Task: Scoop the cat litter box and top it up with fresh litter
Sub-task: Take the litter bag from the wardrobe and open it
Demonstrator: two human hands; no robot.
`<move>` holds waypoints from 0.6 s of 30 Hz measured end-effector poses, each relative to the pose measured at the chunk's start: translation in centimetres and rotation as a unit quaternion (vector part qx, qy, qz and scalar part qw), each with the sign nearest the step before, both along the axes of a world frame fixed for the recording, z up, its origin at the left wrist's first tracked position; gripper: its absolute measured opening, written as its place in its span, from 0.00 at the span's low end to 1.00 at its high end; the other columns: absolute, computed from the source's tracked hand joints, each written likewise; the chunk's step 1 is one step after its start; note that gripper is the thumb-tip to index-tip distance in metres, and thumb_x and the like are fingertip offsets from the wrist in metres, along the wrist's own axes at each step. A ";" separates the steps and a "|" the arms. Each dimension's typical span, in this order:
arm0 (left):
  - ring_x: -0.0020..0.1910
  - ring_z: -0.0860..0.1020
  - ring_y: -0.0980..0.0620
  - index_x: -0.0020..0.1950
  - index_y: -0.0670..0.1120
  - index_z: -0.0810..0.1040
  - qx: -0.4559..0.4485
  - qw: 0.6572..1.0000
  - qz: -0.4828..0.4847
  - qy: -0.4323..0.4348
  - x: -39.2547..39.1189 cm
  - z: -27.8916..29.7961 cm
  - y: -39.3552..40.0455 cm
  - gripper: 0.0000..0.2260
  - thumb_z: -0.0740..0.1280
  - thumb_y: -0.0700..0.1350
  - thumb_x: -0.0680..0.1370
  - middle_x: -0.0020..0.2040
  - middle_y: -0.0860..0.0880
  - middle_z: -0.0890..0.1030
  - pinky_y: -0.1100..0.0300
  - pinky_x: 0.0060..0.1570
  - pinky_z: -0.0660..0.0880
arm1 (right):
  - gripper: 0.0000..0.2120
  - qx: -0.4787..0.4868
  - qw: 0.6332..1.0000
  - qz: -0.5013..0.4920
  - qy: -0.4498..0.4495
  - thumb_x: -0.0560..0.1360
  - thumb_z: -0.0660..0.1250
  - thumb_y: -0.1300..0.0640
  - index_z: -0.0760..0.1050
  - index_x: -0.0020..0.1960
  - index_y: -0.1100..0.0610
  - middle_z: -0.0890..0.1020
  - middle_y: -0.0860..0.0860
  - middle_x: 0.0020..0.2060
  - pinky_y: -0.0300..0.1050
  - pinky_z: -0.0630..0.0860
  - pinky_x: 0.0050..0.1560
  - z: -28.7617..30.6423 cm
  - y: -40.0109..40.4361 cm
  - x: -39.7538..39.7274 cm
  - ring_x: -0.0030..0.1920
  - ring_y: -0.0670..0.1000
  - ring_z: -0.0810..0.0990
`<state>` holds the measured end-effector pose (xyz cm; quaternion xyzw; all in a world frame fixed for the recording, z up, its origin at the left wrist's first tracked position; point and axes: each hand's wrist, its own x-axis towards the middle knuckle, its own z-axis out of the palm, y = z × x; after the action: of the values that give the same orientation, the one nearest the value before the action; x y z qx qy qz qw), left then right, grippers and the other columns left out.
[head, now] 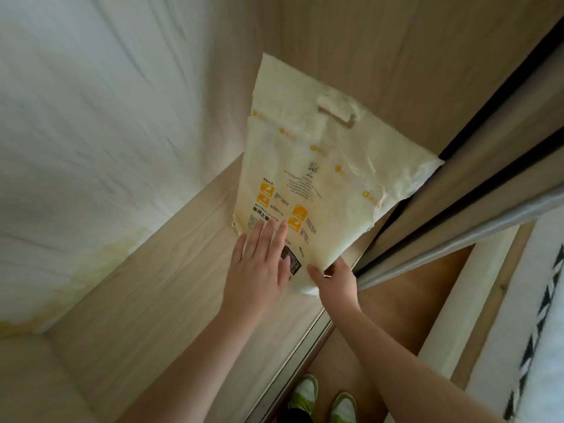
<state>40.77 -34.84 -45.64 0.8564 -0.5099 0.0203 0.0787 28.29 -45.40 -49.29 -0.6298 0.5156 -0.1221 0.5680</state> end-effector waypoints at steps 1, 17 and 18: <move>0.76 0.62 0.45 0.79 0.46 0.57 -0.003 1.000 -0.006 0.000 -0.5 0.9 0.2 0.26 0.55 0.52 0.82 0.76 0.45 0.65 0.45 0.72 0.62 | 0.09 0.000 1.000 -0.005 0.003 0.75 0.69 0.55 0.73 0.52 0.46 0.82 0.43 0.41 0.36 0.75 0.39 0.5 0.5 -0.8 0.43 0.44 0.81; 0.76 0.61 0.43 0.77 0.43 0.60 -0.195 0.963 -0.176 -0.056 -5.1 14.5 -0.4 0.28 0.64 0.50 0.80 0.76 0.41 0.63 0.43 0.72 0.62 | 0.13 -0.045 0.996 -0.058 0.058 0.70 0.76 0.57 0.72 0.34 0.52 0.83 0.47 0.33 0.36 0.71 0.31 11.0 4.1 -15.0 0.33 0.45 0.80; 0.76 0.61 0.43 0.77 0.43 0.60 -0.203 0.959 -0.191 -0.057 -5.3 15.5 -0.8 0.28 0.64 0.51 0.80 0.76 0.41 0.64 0.43 0.72 0.62 | 0.13 -0.043 0.995 -0.068 0.059 0.69 0.76 0.57 0.72 0.33 0.52 0.82 0.48 0.33 0.37 0.71 0.31 11.7 4.2 -16.1 0.33 0.48 0.79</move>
<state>35.45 -35.60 -30.17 0.7067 -0.6524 0.1568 0.2242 12.16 -41.19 -37.55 -0.6230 0.5841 -0.1451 0.4996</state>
